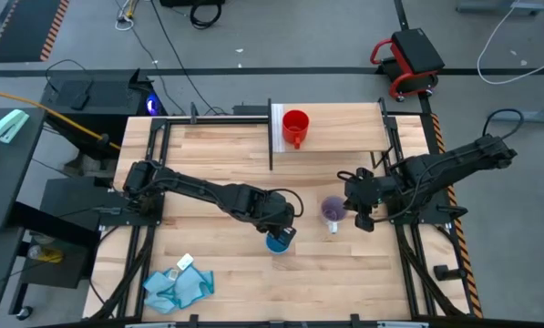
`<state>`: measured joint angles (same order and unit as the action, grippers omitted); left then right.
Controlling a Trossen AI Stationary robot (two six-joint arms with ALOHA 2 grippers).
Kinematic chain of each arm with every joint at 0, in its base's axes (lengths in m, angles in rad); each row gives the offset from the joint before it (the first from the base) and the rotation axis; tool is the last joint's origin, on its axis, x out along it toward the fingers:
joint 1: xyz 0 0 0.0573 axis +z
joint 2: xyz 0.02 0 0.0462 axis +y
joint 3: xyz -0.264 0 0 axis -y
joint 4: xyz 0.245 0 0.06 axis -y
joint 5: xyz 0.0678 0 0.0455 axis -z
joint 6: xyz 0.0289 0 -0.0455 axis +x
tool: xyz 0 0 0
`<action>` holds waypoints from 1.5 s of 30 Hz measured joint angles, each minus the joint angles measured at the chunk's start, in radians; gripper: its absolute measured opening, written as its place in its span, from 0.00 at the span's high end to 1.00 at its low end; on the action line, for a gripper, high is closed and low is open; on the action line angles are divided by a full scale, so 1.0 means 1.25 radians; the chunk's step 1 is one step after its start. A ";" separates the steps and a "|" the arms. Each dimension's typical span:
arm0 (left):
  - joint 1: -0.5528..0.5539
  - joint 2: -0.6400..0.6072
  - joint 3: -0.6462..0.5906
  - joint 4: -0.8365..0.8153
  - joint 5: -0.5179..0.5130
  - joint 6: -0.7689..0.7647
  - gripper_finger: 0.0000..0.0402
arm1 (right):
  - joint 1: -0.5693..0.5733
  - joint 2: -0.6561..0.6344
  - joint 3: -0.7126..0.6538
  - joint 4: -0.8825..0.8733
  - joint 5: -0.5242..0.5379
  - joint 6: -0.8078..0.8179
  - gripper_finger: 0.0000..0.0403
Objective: Stack small to large cups/mugs on shelf
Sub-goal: Put the blue cup on the shelf
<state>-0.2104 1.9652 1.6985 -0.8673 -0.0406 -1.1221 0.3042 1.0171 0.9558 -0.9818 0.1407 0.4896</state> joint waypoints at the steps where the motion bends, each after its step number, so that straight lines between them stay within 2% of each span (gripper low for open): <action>1: 0.000 0.000 0.000 -0.001 0.000 0.000 0.74 | 0.000 0.002 0.000 0.004 0.000 0.000 0.84; 14: 0.000 0.000 0.000 -0.068 -0.002 -0.015 0.75 | 0.006 0.080 0.000 0.037 0.000 -0.015 0.84; 21: -0.008 0.009 0.001 -0.065 0.000 -0.015 0.74 | 0.019 0.086 0.000 0.062 0.000 -0.023 0.84; 27: -0.011 0.045 0.000 -0.062 0.052 -0.015 0.74 | 0.032 0.086 0.000 0.071 0.000 -0.024 0.84; 34: -0.004 0.046 0.000 -0.049 0.052 -0.015 0.76 | 0.032 0.086 0.000 0.077 0.000 -0.026 0.84; 39: -0.001 0.046 0.000 -0.049 0.052 -0.016 0.80 | 0.032 0.086 0.000 0.086 0.000 -0.034 0.84; 45: 0.010 0.046 0.000 -0.048 0.052 -0.031 0.90 | 0.032 0.086 0.000 0.090 0.000 -0.052 0.84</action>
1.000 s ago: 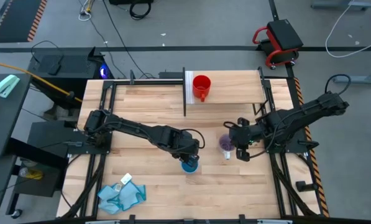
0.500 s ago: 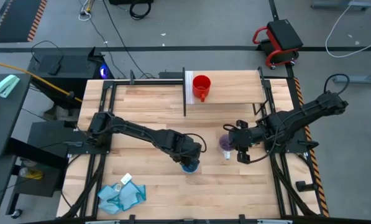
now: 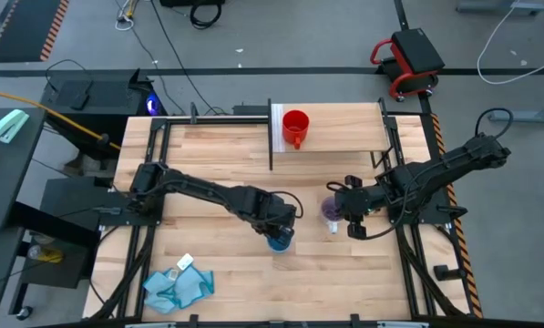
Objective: Stack small to large cups/mugs on shelf
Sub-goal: Put the blue cup on the shelf
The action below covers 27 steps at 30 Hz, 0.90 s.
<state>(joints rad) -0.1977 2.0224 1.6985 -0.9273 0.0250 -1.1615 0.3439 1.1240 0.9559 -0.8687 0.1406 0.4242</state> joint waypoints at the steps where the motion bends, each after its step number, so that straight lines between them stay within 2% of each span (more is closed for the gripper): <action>1: 0.003 0.000 0.000 0.000 -0.001 -0.001 0.92 | 0.000 0.000 0.000 0.002 0.000 -0.005 0.84; 5: 0.014 0.000 0.000 0.000 0.000 0.002 0.97 | 0.000 -0.010 0.000 0.004 0.000 -0.017 0.84; 10: 0.032 0.000 0.010 -0.001 0.026 0.019 0.95 | 0.000 -0.042 0.000 0.005 0.000 -0.028 0.84; 13: 0.043 0.000 0.035 0.000 0.035 0.052 0.97 | -0.001 -0.068 0.000 0.005 0.001 -0.032 0.84; 19: 0.075 0.001 0.137 -0.008 0.036 0.125 0.96 | -0.001 -0.115 0.000 0.003 0.044 -0.034 0.84; 27: 0.143 0.001 0.315 -0.091 0.012 0.238 0.97 | -0.011 -0.148 0.000 0.000 0.083 -0.043 0.84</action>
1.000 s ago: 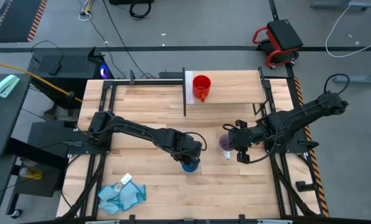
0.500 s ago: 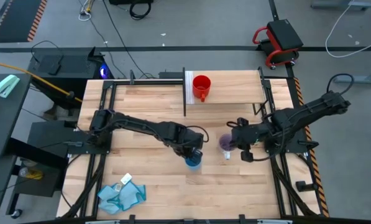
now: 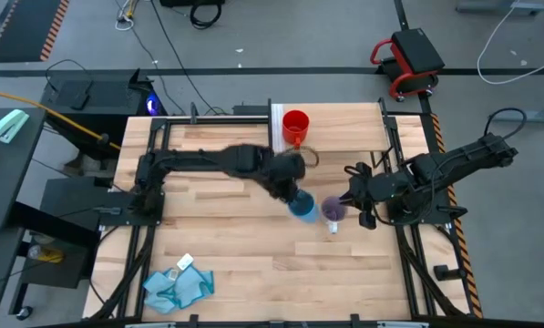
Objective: Stack small to large cups/mugs on shelf
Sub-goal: Put the blue cup on the shelf
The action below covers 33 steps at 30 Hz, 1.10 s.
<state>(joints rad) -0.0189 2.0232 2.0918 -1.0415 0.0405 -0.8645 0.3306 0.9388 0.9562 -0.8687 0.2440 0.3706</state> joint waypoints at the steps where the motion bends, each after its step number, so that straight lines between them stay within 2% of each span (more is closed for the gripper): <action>1: 0.010 0.000 0.020 -0.002 -0.002 0.014 0.97 | -0.006 -0.002 0.000 0.000 0.004 -0.004 0.84; 9: 0.096 0.000 0.120 -0.016 -0.001 0.139 0.98 | -0.100 -0.003 0.000 0.000 0.047 -0.034 0.84; 16: 0.184 0.000 0.128 -0.037 0.000 0.271 0.98 | -0.201 -0.009 0.000 0.020 0.171 -0.125 0.89; 18: 0.212 0.005 0.128 -0.022 0.007 0.306 0.98 | -0.242 -0.013 0.000 0.036 0.180 -0.144 0.90; 23: 0.265 0.011 0.128 -0.006 0.032 0.349 0.97 | -0.343 -0.016 0.001 0.060 0.164 -0.179 0.95; 27: 0.285 0.019 0.127 0.023 0.046 0.364 0.98 | -0.412 -0.013 0.001 0.091 0.097 -0.218 0.98; 30: 0.286 0.025 0.128 0.056 0.090 0.384 0.98 | -0.443 -0.012 0.001 0.115 0.042 -0.231 0.98; 33: 0.281 0.028 0.128 0.061 0.095 0.388 0.98 | -0.458 -0.012 0.001 0.116 0.034 -0.239 0.98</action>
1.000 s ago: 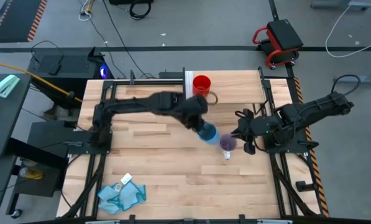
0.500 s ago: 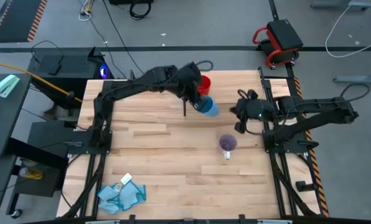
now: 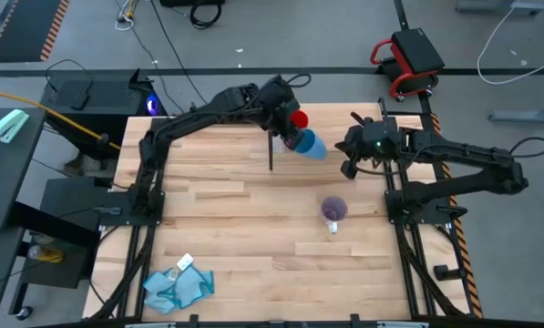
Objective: Stack small to large cups/mugs on shelf
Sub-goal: Put the blue cup on the shelf
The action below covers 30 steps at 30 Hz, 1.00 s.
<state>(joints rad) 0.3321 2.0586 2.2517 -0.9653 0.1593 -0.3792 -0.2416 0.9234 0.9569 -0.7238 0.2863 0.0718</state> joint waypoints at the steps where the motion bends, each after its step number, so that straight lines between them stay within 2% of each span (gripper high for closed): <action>1: 0.000 0.001 0.000 0.002 0.002 0.001 0.98 | -0.004 0.000 0.000 -0.002 0.000 -0.002 0.98; 10: -0.005 0.005 0.000 0.009 -0.001 0.020 0.98 | -0.004 -0.002 0.000 -0.026 0.000 0.007 0.99; 16: -0.038 0.005 0.000 -0.099 -0.006 0.024 0.98 | 0.038 -0.012 0.000 -0.102 -0.008 0.061 0.99; 20: -0.077 0.005 0.000 -0.151 -0.028 0.022 0.98 | 0.068 -0.019 0.004 -0.141 -0.042 0.102 0.99; 26: -0.165 0.021 0.000 -0.198 -0.061 0.018 0.98 | 0.163 -0.022 0.025 -0.170 -0.124 0.142 0.99; 30: -0.219 0.061 0.000 -0.217 -0.065 -0.005 0.98 | 0.261 -0.022 0.026 -0.201 -0.130 0.232 0.99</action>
<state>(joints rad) 0.0586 2.1345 2.2511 -1.2362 0.0776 -0.3858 0.0843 0.8963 0.9890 -0.9751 0.1242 0.3612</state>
